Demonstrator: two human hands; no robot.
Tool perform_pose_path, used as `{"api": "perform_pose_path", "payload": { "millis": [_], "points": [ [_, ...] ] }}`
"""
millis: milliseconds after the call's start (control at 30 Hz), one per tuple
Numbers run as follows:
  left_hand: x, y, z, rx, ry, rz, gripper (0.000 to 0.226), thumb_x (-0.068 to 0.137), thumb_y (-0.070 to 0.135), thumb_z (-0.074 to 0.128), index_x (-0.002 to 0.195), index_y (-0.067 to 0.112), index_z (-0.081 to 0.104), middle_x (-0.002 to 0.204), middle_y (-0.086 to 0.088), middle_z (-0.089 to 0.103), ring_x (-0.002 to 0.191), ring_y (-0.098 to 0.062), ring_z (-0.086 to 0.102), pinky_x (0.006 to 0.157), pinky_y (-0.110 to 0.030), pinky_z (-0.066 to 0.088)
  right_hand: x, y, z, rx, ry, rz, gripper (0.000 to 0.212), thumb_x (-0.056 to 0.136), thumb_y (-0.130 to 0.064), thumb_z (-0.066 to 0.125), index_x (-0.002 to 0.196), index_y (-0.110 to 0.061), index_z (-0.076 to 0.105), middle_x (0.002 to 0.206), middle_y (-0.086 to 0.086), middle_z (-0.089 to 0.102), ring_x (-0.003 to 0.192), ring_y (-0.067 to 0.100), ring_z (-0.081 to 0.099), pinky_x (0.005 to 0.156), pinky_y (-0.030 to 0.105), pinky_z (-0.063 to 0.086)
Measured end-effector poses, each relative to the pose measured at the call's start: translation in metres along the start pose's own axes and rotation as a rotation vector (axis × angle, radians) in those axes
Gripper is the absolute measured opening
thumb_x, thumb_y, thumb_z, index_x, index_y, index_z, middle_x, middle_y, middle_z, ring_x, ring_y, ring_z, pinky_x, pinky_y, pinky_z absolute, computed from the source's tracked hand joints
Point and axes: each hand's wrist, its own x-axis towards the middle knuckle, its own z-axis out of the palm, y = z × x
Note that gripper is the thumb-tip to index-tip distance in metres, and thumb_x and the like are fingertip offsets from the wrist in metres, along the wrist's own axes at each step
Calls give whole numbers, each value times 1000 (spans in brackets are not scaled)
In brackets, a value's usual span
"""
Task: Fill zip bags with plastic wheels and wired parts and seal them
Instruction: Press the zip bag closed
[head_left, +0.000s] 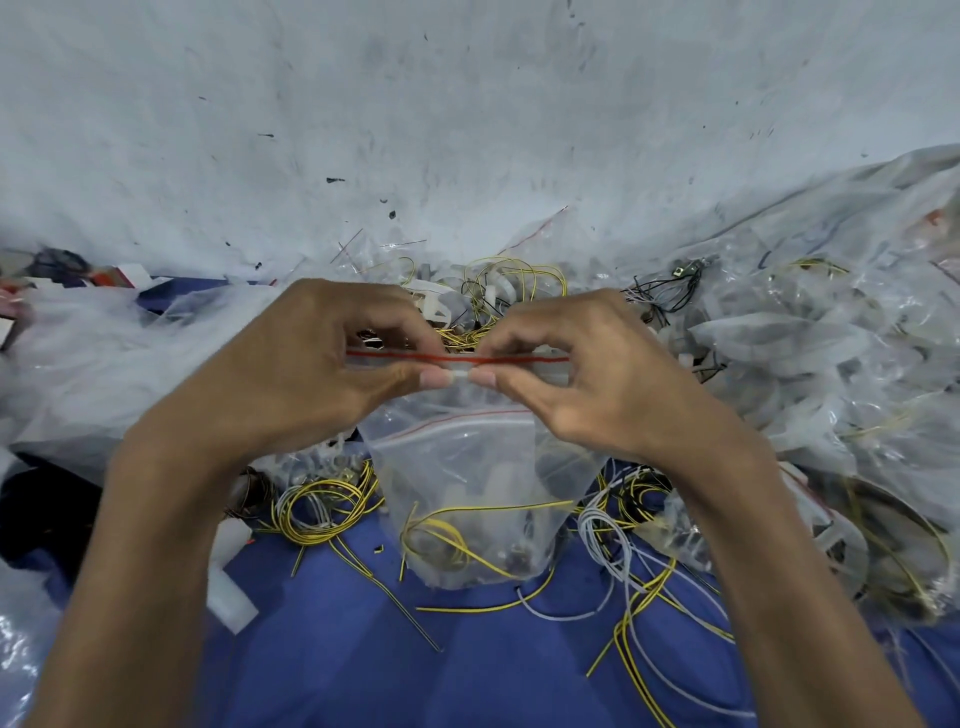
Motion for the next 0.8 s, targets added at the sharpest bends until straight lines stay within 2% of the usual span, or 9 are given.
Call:
{"api": "perform_pose_path", "payload": {
  "millis": [67, 167, 300, 467, 567, 667, 800],
  "points": [
    [0, 1, -1, 39, 26, -2, 13, 71, 28, 79, 68, 31, 67, 69, 6, 63, 67, -7, 57, 66, -28, 45, 1, -1, 1, -3, -3, -6, 10, 81, -17, 68, 77, -8, 69, 68, 0, 66, 64, 12, 56, 64, 32, 43],
    [3, 6, 6, 152, 97, 34, 31, 70, 7, 79, 63, 31, 61, 64, 8, 60, 67, -4, 54, 59, -16, 40, 1, -2, 3, -23, -11, -26, 14, 82, -19, 63, 77, -7, 67, 68, 1, 64, 64, 13, 53, 64, 33, 42],
    [6, 6, 12, 241, 94, 63, 22, 71, -2, 76, 67, 16, 64, 64, 9, 57, 68, -10, 50, 57, -17, 35, 1, -1, 8, -114, 20, -34, 9, 80, -15, 60, 78, -8, 64, 72, 1, 63, 68, 18, 55, 62, 35, 43],
    [4, 5, 10, 233, 114, 89, 26, 72, 2, 76, 67, 23, 60, 60, 10, 55, 64, -1, 52, 56, -14, 35, 3, -1, 13, -98, 60, -67, 10, 81, -17, 59, 79, -9, 64, 74, 0, 61, 69, 21, 54, 61, 38, 45],
    [4, 2, 6, 155, 94, -7, 29, 72, 8, 78, 67, 33, 63, 69, 6, 64, 74, -4, 57, 62, -14, 40, 2, 7, 11, -112, 51, 20, 15, 85, -28, 62, 84, -14, 69, 74, -4, 64, 68, 13, 52, 64, 37, 46],
    [3, -4, 1, 166, 63, -89, 28, 71, 11, 78, 67, 36, 65, 75, 16, 65, 75, -6, 58, 68, -23, 43, 0, 16, 6, -59, 18, 69, 10, 85, -22, 66, 85, -13, 71, 72, -6, 63, 67, 8, 52, 67, 34, 46],
    [1, -6, -2, 165, 166, -86, 30, 69, 5, 79, 62, 30, 64, 66, 19, 64, 63, -4, 56, 56, -14, 39, -1, 21, 5, -25, 57, 108, 7, 81, -20, 64, 80, -15, 69, 70, -11, 64, 69, 10, 59, 67, 35, 49]
  ]
}}
